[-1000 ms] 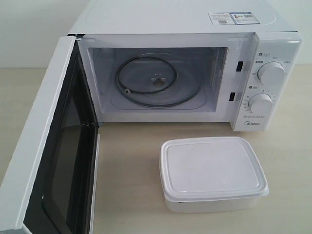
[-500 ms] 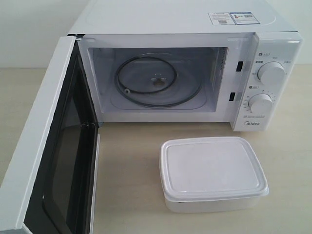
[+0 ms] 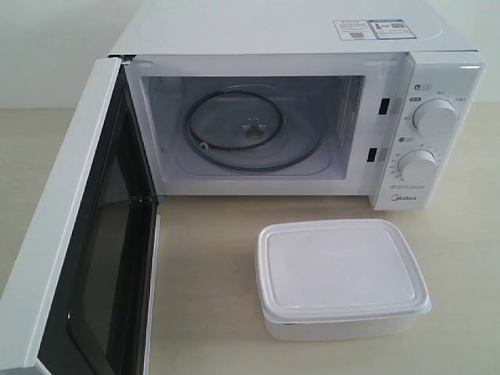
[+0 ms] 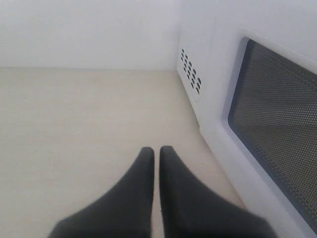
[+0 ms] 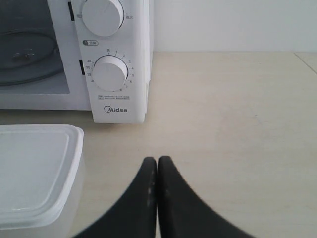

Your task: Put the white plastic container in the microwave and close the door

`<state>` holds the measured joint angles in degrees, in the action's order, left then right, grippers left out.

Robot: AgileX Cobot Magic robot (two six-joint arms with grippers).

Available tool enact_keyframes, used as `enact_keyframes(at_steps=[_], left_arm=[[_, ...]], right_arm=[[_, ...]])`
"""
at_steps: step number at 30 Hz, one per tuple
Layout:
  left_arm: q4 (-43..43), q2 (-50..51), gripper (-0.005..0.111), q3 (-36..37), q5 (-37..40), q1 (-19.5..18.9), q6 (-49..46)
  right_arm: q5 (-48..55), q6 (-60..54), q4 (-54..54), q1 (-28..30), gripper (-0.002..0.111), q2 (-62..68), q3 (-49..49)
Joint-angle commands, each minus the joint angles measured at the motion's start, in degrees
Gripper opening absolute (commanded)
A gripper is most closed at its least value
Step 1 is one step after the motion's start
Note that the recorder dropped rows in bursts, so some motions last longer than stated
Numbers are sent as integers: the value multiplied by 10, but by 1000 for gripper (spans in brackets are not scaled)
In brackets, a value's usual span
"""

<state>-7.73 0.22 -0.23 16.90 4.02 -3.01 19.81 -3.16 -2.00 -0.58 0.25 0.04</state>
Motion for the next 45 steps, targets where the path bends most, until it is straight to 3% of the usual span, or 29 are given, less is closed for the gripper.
enact_keyframes(at_steps=[1, 19, 32, 38, 42, 45], left_arm=[[2, -2, 4, 2, 1, -1, -1], [2, -2, 4, 2, 1, -1, -1], [2, -2, 4, 2, 1, -1, -1], [2, -2, 4, 2, 1, -1, -1], [2, -2, 4, 2, 1, -1, -1], [2, -2, 4, 2, 1, -1, -1]], right_arm=[[-7, -1, 0, 0, 0, -2, 0], [-30, -2, 0, 0, 0, -2, 0], [-224, -2, 0, 0, 0, -2, 0], [-334, -53, -4, 0, 0, -2, 0], [-364, -53, -17, 0, 0, -2, 0], [-365, -81, -26, 0, 0, 66, -27]])
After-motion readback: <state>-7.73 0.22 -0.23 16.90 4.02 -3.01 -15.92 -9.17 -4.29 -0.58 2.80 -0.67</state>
